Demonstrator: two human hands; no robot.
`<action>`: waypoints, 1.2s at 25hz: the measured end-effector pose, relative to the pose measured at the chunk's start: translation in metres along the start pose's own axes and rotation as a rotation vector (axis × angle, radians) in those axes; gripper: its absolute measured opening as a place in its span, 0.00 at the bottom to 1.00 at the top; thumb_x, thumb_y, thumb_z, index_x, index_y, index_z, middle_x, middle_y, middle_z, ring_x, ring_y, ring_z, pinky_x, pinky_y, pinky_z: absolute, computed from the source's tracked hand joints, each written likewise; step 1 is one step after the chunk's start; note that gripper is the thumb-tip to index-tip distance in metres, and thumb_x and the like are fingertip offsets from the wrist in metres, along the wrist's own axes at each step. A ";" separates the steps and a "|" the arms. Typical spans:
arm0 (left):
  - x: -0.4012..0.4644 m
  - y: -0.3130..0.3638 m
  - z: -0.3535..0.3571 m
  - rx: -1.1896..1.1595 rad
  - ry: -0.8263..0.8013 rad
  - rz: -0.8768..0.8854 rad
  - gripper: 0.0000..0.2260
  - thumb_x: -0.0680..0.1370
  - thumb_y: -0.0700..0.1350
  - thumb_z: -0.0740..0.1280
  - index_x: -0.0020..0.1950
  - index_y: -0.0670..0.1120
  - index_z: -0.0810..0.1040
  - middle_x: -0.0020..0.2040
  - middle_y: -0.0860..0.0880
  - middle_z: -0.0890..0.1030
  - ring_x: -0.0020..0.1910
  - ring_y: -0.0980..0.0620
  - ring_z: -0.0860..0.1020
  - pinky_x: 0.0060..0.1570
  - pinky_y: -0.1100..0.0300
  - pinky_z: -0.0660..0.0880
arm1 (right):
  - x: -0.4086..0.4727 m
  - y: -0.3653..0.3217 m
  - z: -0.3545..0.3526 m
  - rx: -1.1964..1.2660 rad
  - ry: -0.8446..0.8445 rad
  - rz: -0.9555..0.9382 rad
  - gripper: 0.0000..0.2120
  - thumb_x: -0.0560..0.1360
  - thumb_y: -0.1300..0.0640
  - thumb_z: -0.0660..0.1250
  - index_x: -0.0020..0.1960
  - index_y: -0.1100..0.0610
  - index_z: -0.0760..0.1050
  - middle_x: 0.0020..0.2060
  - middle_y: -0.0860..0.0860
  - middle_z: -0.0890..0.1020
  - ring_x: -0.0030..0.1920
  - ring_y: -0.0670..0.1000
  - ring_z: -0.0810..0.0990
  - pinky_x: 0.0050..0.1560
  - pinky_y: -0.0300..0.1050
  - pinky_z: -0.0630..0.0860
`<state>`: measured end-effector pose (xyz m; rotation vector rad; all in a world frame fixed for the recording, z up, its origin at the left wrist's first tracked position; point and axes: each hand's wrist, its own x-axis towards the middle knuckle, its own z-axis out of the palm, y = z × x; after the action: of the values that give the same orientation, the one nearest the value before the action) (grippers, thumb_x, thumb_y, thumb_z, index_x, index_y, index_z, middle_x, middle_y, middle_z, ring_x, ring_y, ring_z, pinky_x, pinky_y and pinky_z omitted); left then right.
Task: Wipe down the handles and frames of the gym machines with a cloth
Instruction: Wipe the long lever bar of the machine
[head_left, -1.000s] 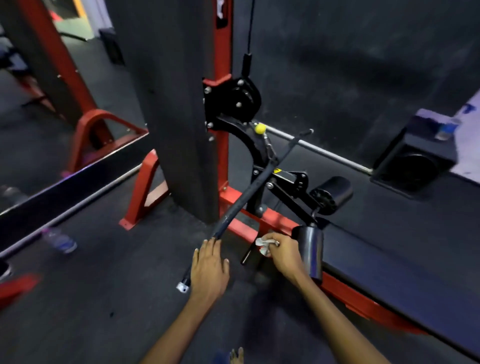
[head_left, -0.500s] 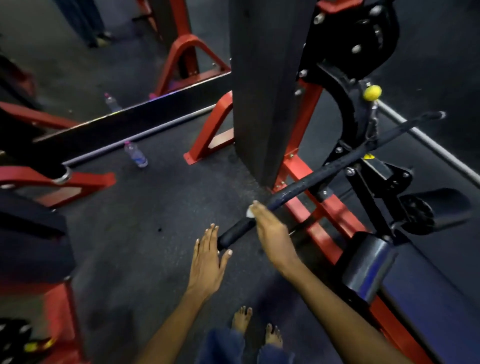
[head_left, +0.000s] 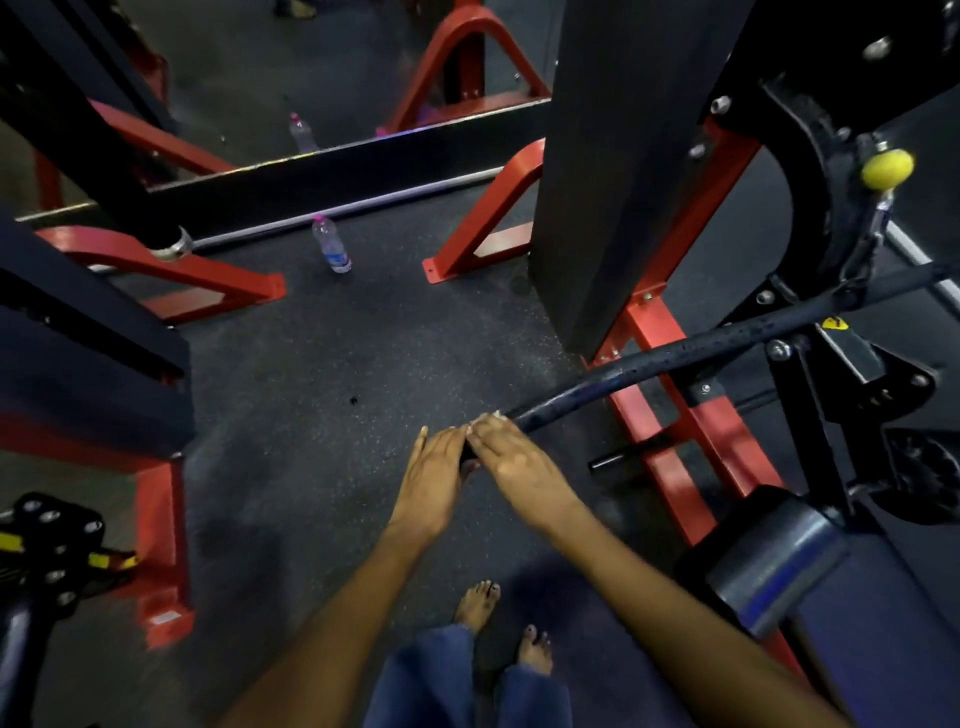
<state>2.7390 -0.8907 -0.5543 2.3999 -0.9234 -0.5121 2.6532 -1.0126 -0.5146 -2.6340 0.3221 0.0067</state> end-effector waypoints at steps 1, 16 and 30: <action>0.000 -0.001 -0.001 -0.014 -0.010 -0.011 0.21 0.80 0.43 0.64 0.73 0.44 0.66 0.68 0.47 0.73 0.69 0.52 0.68 0.75 0.61 0.44 | -0.001 0.009 0.002 -0.050 0.027 -0.114 0.17 0.73 0.65 0.61 0.60 0.68 0.76 0.58 0.61 0.79 0.61 0.58 0.76 0.73 0.37 0.54; -0.006 -0.012 0.004 -0.123 -0.090 -0.089 0.25 0.81 0.42 0.62 0.77 0.46 0.60 0.77 0.46 0.60 0.76 0.49 0.55 0.74 0.60 0.47 | -0.034 0.121 -0.025 -0.061 0.408 0.027 0.27 0.72 0.79 0.57 0.69 0.65 0.68 0.70 0.56 0.68 0.73 0.53 0.62 0.74 0.51 0.55; -0.009 -0.019 0.010 -0.094 -0.110 -0.103 0.27 0.81 0.40 0.60 0.78 0.49 0.54 0.77 0.46 0.61 0.76 0.46 0.57 0.76 0.52 0.52 | -0.005 0.014 0.035 -0.187 0.169 -0.368 0.19 0.70 0.68 0.60 0.60 0.68 0.75 0.58 0.62 0.79 0.60 0.59 0.77 0.69 0.51 0.64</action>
<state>2.7373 -0.8757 -0.5718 2.3622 -0.8053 -0.7169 2.6474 -1.0072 -0.5512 -2.8462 -0.1180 -0.3222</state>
